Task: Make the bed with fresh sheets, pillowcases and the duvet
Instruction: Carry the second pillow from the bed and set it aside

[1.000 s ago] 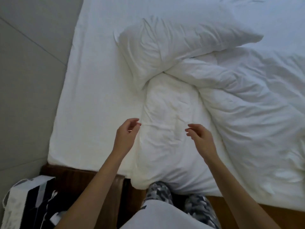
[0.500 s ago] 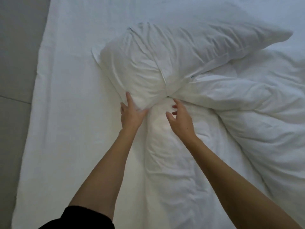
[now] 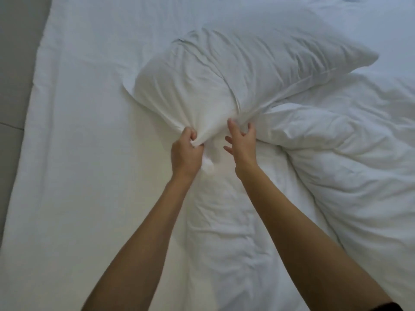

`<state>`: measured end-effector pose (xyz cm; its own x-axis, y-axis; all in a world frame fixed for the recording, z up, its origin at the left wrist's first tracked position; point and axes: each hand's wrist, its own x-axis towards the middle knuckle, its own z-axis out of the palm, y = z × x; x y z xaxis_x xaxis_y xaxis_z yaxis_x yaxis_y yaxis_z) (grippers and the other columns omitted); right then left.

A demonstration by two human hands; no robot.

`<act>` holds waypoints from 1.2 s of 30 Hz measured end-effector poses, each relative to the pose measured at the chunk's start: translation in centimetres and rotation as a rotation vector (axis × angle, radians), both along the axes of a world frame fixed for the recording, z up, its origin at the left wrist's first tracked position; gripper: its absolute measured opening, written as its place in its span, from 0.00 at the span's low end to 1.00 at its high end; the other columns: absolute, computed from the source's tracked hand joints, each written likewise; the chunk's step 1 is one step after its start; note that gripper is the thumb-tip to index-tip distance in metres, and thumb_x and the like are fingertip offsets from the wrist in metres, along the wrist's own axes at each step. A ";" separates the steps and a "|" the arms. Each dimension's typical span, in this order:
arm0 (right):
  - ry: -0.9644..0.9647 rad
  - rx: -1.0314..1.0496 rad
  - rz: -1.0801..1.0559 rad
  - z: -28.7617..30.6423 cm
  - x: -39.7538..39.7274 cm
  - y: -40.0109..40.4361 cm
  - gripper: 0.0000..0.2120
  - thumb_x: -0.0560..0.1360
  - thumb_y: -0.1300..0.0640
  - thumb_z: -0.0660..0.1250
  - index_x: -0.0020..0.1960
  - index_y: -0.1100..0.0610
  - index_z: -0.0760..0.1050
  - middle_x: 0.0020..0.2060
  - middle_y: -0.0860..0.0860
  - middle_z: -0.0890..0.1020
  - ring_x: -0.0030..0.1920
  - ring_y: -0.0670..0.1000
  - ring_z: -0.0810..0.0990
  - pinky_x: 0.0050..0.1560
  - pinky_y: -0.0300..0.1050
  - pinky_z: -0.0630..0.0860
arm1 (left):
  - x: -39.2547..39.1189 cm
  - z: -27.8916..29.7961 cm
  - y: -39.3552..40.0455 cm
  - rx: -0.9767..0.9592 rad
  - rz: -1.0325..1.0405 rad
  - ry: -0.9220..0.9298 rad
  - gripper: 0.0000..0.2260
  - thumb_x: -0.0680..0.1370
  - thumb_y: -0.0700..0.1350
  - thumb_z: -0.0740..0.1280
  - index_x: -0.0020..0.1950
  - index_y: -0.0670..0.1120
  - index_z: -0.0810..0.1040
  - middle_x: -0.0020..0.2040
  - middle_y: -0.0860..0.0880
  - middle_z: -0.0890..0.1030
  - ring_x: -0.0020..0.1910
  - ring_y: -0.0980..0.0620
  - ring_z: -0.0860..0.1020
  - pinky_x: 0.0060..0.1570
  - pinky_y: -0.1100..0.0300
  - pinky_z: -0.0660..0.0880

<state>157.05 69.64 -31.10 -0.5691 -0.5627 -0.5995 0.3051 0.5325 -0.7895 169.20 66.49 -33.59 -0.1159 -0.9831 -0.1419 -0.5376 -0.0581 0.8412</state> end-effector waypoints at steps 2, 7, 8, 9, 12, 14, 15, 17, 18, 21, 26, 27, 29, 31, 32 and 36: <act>-0.078 -0.021 -0.065 1.3 -0.4 -0.2 0.43 0.70 0.41 0.71 0.76 0.50 0.52 0.67 0.51 0.70 0.63 0.53 0.74 0.59 0.52 0.76 | -1.0 2.0 2.6 0.025 -0.016 0.035 0.12 0.72 0.37 0.68 0.37 0.48 0.65 0.30 0.53 0.70 0.33 0.41 0.73 0.33 0.52 0.68; -0.041 0.076 -0.229 4.5 -1.8 0.9 0.48 0.64 0.48 0.77 0.75 0.57 0.54 0.65 0.51 0.71 0.62 0.52 0.73 0.66 0.49 0.69 | -2.4 6.4 9.9 0.068 -0.073 0.020 0.12 0.73 0.39 0.69 0.38 0.47 0.66 0.30 0.52 0.71 0.33 0.40 0.73 0.32 0.53 0.66; -0.073 0.095 -0.234 5.0 -2.2 1.6 0.44 0.65 0.53 0.77 0.72 0.60 0.58 0.61 0.52 0.74 0.58 0.52 0.76 0.61 0.48 0.73 | -2.5 7.1 11.3 0.077 -0.063 0.016 0.12 0.73 0.39 0.69 0.38 0.47 0.66 0.30 0.51 0.71 0.33 0.40 0.73 0.32 0.53 0.67; -0.140 0.082 -0.232 5.7 -2.5 2.5 0.36 0.65 0.58 0.76 0.68 0.64 0.65 0.55 0.54 0.77 0.52 0.53 0.78 0.56 0.47 0.76 | -2.5 7.8 12.7 0.088 -0.047 0.010 0.12 0.73 0.38 0.69 0.38 0.47 0.66 0.30 0.52 0.71 0.33 0.39 0.73 0.32 0.52 0.68; -0.330 0.038 -0.161 7.6 -2.9 6.3 0.17 0.64 0.68 0.73 0.53 0.68 0.78 0.48 0.59 0.83 0.47 0.59 0.82 0.50 0.49 0.80 | -2.3 10.1 16.7 0.140 -0.038 0.015 0.14 0.73 0.38 0.69 0.38 0.49 0.65 0.29 0.54 0.68 0.31 0.42 0.71 0.32 0.52 0.69; -0.375 0.015 -0.109 9.2 -2.6 9.8 0.15 0.64 0.69 0.72 0.51 0.67 0.79 0.49 0.60 0.83 0.50 0.61 0.82 0.53 0.54 0.80 | -1.7 11.9 19.9 0.174 -0.079 -0.003 0.16 0.72 0.38 0.69 0.36 0.52 0.63 0.28 0.54 0.67 0.29 0.47 0.68 0.31 0.54 0.67; -0.388 0.005 -0.086 10.1 -2.5 11.9 0.16 0.64 0.69 0.72 0.51 0.66 0.79 0.49 0.60 0.84 0.50 0.61 0.83 0.52 0.54 0.80 | -1.2 13.0 21.8 0.177 -0.112 -0.018 0.18 0.72 0.38 0.70 0.36 0.54 0.62 0.28 0.54 0.67 0.28 0.51 0.67 0.30 0.56 0.66; -0.420 0.003 -0.019 12.0 -2.2 16.6 0.20 0.62 0.67 0.72 0.54 0.64 0.78 0.50 0.59 0.84 0.50 0.61 0.83 0.49 0.54 0.80 | 0.0 15.3 25.9 0.180 -0.217 -0.042 0.20 0.71 0.42 0.71 0.36 0.57 0.60 0.27 0.56 0.66 0.29 0.56 0.67 0.29 0.62 0.62; -0.437 0.011 0.018 12.9 -2.2 19.1 0.23 0.61 0.66 0.73 0.56 0.64 0.78 0.50 0.59 0.84 0.50 0.61 0.83 0.48 0.54 0.80 | 0.6 16.4 27.9 0.202 -0.295 -0.057 0.19 0.71 0.44 0.71 0.36 0.58 0.60 0.27 0.57 0.66 0.29 0.59 0.68 0.29 0.64 0.60; -0.484 0.037 0.101 14.8 -3.1 26.8 0.23 0.60 0.65 0.72 0.56 0.63 0.78 0.50 0.59 0.84 0.50 0.60 0.83 0.49 0.53 0.79 | 2.4 20.0 33.4 0.471 -0.657 0.011 0.13 0.72 0.51 0.71 0.42 0.59 0.66 0.31 0.56 0.73 0.32 0.61 0.73 0.32 0.69 0.64; -0.493 0.184 0.232 14.6 -6.0 39.1 0.34 0.52 0.63 0.76 0.59 0.63 0.77 0.52 0.59 0.83 0.52 0.60 0.82 0.53 0.55 0.77 | 4.5 20.2 36.8 0.790 -0.437 0.339 0.10 0.71 0.54 0.71 0.51 0.58 0.77 0.43 0.54 0.84 0.41 0.54 0.81 0.45 0.59 0.76; -0.474 0.240 0.266 14.2 -6.6 41.3 0.37 0.50 0.60 0.77 0.60 0.63 0.77 0.52 0.59 0.83 0.52 0.60 0.83 0.53 0.54 0.77 | 5.1 18.8 36.3 0.726 -0.320 0.302 0.11 0.70 0.57 0.70 0.51 0.60 0.77 0.45 0.54 0.84 0.44 0.54 0.81 0.46 0.57 0.76; -0.402 0.357 0.330 13.2 -7.7 44.8 0.39 0.48 0.55 0.79 0.59 0.61 0.78 0.51 0.57 0.84 0.50 0.57 0.83 0.51 0.51 0.78 | 6.0 15.5 34.7 0.612 -0.177 0.178 0.16 0.68 0.60 0.69 0.53 0.61 0.75 0.49 0.57 0.82 0.51 0.56 0.80 0.51 0.54 0.76; -0.272 0.470 0.373 11.4 -8.7 46.7 0.36 0.51 0.51 0.80 0.58 0.59 0.78 0.52 0.54 0.84 0.49 0.54 0.83 0.48 0.48 0.78 | 6.6 12.2 32.9 0.583 -0.080 0.094 0.20 0.71 0.53 0.73 0.60 0.53 0.72 0.57 0.55 0.78 0.58 0.52 0.77 0.58 0.54 0.74; -0.174 0.520 0.406 10.4 -9.3 47.0 0.32 0.57 0.51 0.79 0.59 0.58 0.77 0.55 0.54 0.83 0.50 0.54 0.82 0.49 0.49 0.77 | 6.7 10.4 32.1 0.599 -0.058 0.065 0.22 0.73 0.48 0.73 0.65 0.49 0.71 0.62 0.51 0.76 0.62 0.49 0.75 0.60 0.56 0.71; 0.082 0.558 0.552 7.6 -11.1 44.5 0.38 0.63 0.49 0.75 0.70 0.54 0.68 0.66 0.54 0.73 0.63 0.56 0.73 0.59 0.51 0.71 | 6.4 5.3 30.1 0.655 -0.177 -0.134 0.35 0.75 0.49 0.72 0.77 0.44 0.58 0.75 0.44 0.63 0.73 0.46 0.64 0.70 0.51 0.63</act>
<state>145.96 114.15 -23.54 -0.3498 -0.4046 -0.8450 -0.1660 0.9144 -0.3691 175.56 96.54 -28.26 -0.2064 -0.6578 -0.7244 -0.6827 -0.4335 0.5882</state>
